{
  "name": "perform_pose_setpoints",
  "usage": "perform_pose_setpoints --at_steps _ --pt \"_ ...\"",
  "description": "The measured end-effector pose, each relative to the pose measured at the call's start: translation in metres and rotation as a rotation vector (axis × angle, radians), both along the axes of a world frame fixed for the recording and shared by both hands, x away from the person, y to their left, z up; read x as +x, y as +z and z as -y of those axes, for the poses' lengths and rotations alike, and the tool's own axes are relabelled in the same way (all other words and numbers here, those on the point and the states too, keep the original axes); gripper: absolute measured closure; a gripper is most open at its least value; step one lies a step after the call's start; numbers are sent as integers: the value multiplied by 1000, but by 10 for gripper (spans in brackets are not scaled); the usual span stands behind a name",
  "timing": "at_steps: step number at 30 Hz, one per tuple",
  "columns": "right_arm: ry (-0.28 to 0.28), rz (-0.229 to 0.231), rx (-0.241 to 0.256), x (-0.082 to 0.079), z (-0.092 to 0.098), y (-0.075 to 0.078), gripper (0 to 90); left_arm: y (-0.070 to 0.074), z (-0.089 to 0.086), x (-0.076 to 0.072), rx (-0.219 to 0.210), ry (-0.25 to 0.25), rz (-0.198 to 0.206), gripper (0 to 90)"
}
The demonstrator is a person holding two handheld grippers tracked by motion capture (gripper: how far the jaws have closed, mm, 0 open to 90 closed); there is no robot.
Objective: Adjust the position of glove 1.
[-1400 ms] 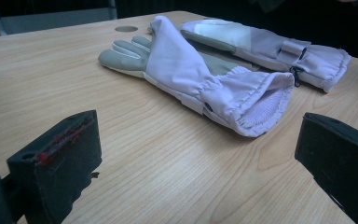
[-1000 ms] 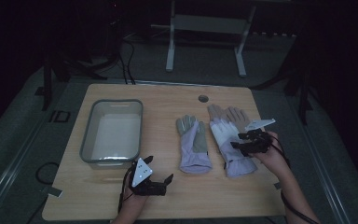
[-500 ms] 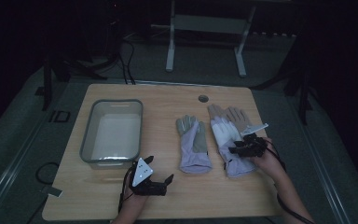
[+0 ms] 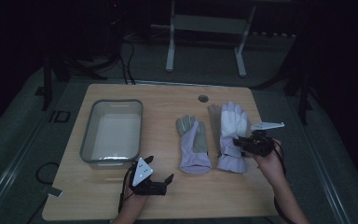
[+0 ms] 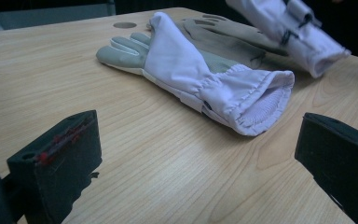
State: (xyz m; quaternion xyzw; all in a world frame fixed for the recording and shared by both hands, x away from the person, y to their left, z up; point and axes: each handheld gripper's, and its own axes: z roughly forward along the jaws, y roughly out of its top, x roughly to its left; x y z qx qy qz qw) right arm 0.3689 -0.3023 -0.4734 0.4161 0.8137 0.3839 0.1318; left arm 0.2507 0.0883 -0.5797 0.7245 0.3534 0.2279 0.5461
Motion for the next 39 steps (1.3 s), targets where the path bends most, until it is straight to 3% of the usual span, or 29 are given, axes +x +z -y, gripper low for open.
perform_pose_setpoints --at_steps 2,7,11,14,18,20,25,29,33,39 --pt "22 3 27 -1 -11 12 772 0 0 0 -1 -1 0 6" --pt "40 25 35 -2 -41 36 772 0 0 0 -3 0 -1 6" --pt "46 21 6 -3 -71 40 772 0 0 0 -3 0 1 6" --pt "50 -5 23 0 -86 39 772 0 -1 0 -5 -1 -1 6" --pt "51 -39 57 3 -104 33 770 0 -1 0 -7 -1 -2 6" --pt "48 -46 44 4 -114 26 770 0 -1 0 -7 -2 -2 6" --pt "28 -63 -24 10 -126 10 766 0 -1 0 -9 -3 -2 6" --pt "32 -88 -117 17 -134 -4 758 0 -1 0 -7 -3 -5 6" --pt "42 -122 -145 23 -137 -20 743 0 -1 1 -5 -3 -6 6" --pt "66 -141 -97 27 -136 -30 736 0 0 1 -6 -4 -9 6"
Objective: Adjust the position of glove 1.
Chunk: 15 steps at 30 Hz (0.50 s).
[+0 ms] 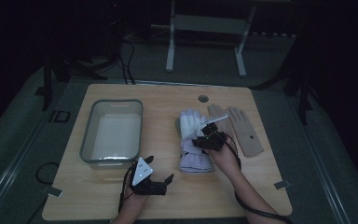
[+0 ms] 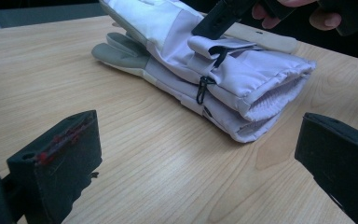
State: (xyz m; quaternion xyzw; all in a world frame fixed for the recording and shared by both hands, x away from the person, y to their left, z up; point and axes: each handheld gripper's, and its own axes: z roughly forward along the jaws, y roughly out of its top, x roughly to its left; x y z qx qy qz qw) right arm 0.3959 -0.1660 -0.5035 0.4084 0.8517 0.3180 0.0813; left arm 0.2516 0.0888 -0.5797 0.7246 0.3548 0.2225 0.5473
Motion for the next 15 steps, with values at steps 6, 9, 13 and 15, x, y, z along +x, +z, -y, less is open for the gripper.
perform_pose_setpoints --at_steps 6,9,13,15 --pt "5 4 -12 1 -3 -5 681 0 0 1 -4 2 -7 6" --pt "5 -3 30 0 2 -1 613 0 -1 1 -19 15 -7 6" --pt "13 35 56 -5 12 15 510 1 -3 3 -43 -3 -22 6" --pt "15 55 74 -7 18 23 422 4 -2 4 -43 -3 -34 6"
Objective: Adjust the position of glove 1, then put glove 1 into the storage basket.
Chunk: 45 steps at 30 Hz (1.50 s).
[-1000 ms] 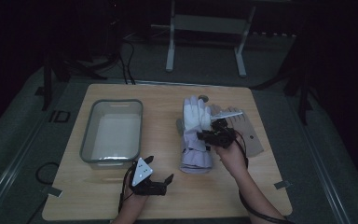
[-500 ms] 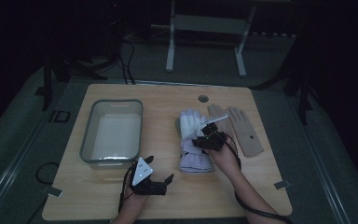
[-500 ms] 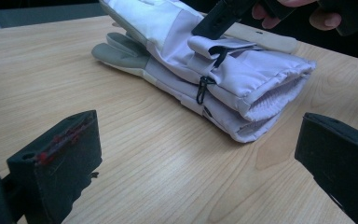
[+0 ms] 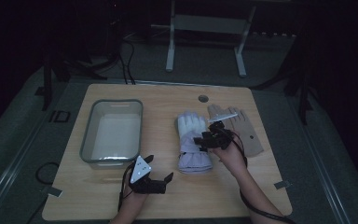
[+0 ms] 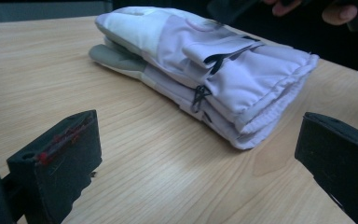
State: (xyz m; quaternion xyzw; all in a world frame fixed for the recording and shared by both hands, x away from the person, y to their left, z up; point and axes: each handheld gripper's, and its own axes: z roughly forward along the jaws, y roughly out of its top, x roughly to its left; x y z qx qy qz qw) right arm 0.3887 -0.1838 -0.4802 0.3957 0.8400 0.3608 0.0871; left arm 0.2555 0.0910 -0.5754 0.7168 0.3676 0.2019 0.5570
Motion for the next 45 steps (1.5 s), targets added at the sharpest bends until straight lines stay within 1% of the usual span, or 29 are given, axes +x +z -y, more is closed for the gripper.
perform_pose_setpoints --at_steps 2,4,6,7,9,11,12,15,16,17,18,19,21,22,24,26,28,31,32,34,35,36,38,39,40,42,43,44,45 --pt "-4 24 23 -3 7 8 330 4 1 1 15 -18 -15 6" --pt "11 29 45 -5 17 14 232 8 3 1 23 -26 -36 6" --pt "26 39 57 -8 24 16 189 12 5 2 21 -25 -41 6" --pt "32 38 60 -9 27 16 188 14 6 2 32 -28 -49 6" --pt "61 32 36 -11 33 14 161 18 9 4 47 -30 -58 6" --pt "72 44 46 -14 40 11 163 23 11 7 70 -29 -71 6" --pt "82 55 45 -15 44 9 165 25 12 8 62 -30 -72 6" --pt "90 92 34 -17 52 5 166 36 16 14 63 -30 -67 6" --pt "86 114 31 -18 55 4 166 39 18 16 53 -34 -65 6" --pt "83 131 30 -19 58 4 166 43 20 18 44 -46 -70 6" --pt "82 142 28 -19 60 4 164 48 24 22 45 -58 -87 6" --pt "81 142 33 -19 62 5 163 53 27 25 51 -66 -96 6" --pt "76 132 35 -18 64 6 163 61 35 28 68 -62 -87 6" --pt "81 127 38 -18 64 7 161 65 39 30 70 -75 -87 6" --pt "83 118 44 -16 64 7 152 71 46 34 59 -78 -95 6" --pt "89 98 40 -14 63 7 153 75 51 43 49 -97 -130 6" --pt "101 69 51 -12 61 6 152 76 53 50 60 -91 -149 6" --pt "90 42 74 -8 59 4 126 74 52 61 63 -74 -186 12" --pt "78 39 82 -7 58 4 123 73 51 63 72 -66 -193 46" --pt "45 23 95 -3 56 2 106 71 51 67 90 -57 -201 54" --pt "41 23 106 -2 55 2 106 69 52 69 110 -59 -211 54" --pt "35 23 119 0 55 1 106 68 52 70 116 -64 -220 67" --pt "12 20 109 4 53 -1 106 66 55 72 135 -70 -242 113" --pt "10 22 107 6 51 -2 122 63 57 73 144 -68 -259 129" --pt "1 21 109 8 50 -3 165 61 58 74 152 -68 -273 140" --pt "-6 23 88 11 47 -7 218 56 62 75 179 -55 -301 146" --pt "-18 28 79 12 45 -9 264 53 63 75 183 -52 -319 146" --pt "-20 22 73 13 44 -11 317 50 63 75 192 -44 -335 146" --pt "-32 14 71 14 43 -14 325 49 63 75 189 -39 -344 147"
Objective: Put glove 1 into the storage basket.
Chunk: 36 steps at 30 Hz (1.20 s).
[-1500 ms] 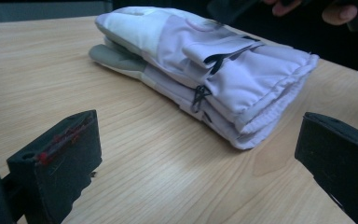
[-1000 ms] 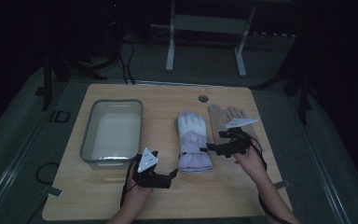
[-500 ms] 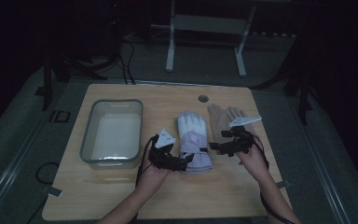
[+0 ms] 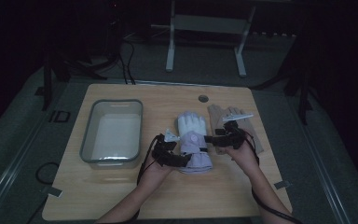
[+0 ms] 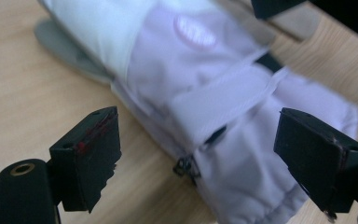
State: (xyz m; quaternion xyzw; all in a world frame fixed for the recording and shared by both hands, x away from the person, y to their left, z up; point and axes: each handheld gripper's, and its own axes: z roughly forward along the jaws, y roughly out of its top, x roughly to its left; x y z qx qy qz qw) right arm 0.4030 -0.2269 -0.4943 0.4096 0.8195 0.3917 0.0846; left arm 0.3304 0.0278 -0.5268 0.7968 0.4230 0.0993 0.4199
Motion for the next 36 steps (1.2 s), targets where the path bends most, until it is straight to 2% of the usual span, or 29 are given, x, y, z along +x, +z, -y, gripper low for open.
perform_pose_setpoints --at_steps 2,3,4,5,6,7,8,9,10,11,13,14,18,20,21,23,25,27,28,29,31,33,36 --pt "4 -14 -4 1 -2 -5 386 -5 1 0 -17 11 -38 157" --pt "4 -14 -4 1 -2 -5 386 -5 1 0 -17 11 -38 157" --pt "4 -26 7 1 -3 -7 397 -9 3 0 -12 18 -57 157" --pt "13 -65 38 2 -5 -13 442 -15 3 0 -23 29 -87 184" --pt "15 -78 40 2 -8 -16 442 -18 4 0 -28 33 -104 187" --pt "15 -78 40 2 -8 -16 442 -18 4 0 -28 33 -104 194" --pt "25 -96 38 2 -10 -19 442 -20 4 0 -28 38 -111 194" --pt "19 -139 18 3 -15 -26 443 -22 5 -1 -30 43 -117 208" --pt "19 -139 18 3 -15 -26 444 -24 5 -1 -33 40 -122 208" --pt "19 -159 13 4 -16 -30 445 -26 6 -2 -27 44 -122 225" --pt "2 -204 0 8 -16 -39 392 -31 6 -2 -34 44 -132 238" --pt "-1 -228 4 11 -15 -42 382 -35 6 -1 -50 50 -154 239" --pt "-7 -288 29 16 -11 -50 377 -38 7 0 -55 46 -162 240" --pt "14 -315 68 18 -8 -54 437 -40 7 0 -59 42 -159 251" --pt "37 -318 85 19 -7 -56 502 -40 7 1 -63 32 -164 272" --pt "45 -319 89 19 -7 -56 524 -40 7 0 -74 22 -171 298" --pt "56 -312 83 18 -8 -56 574 -42 7 0 -104 -2 -186 419" --pt "53 -314 70 17 -10 -54 607 -43 6 0 -121 -13 -192 472" --pt "56 -301 57 16 -12 -52 648 -42 6 0 -123 -16 -192 537" --pt "56 -301 57 16 -12 -52 648 -42 7 -1 -126 -16 -192 537" --pt "51 -294 54 14 -13 -51 675 -40 8 -2 -115 -25 -177 610" --pt "43 -276 55 12 -14 -50 692 -38 7 -2 -125 -23 -189 675" --pt "36 -258 44 10 -16 -47 718 -36 6 0 -131 -33 -205 713"
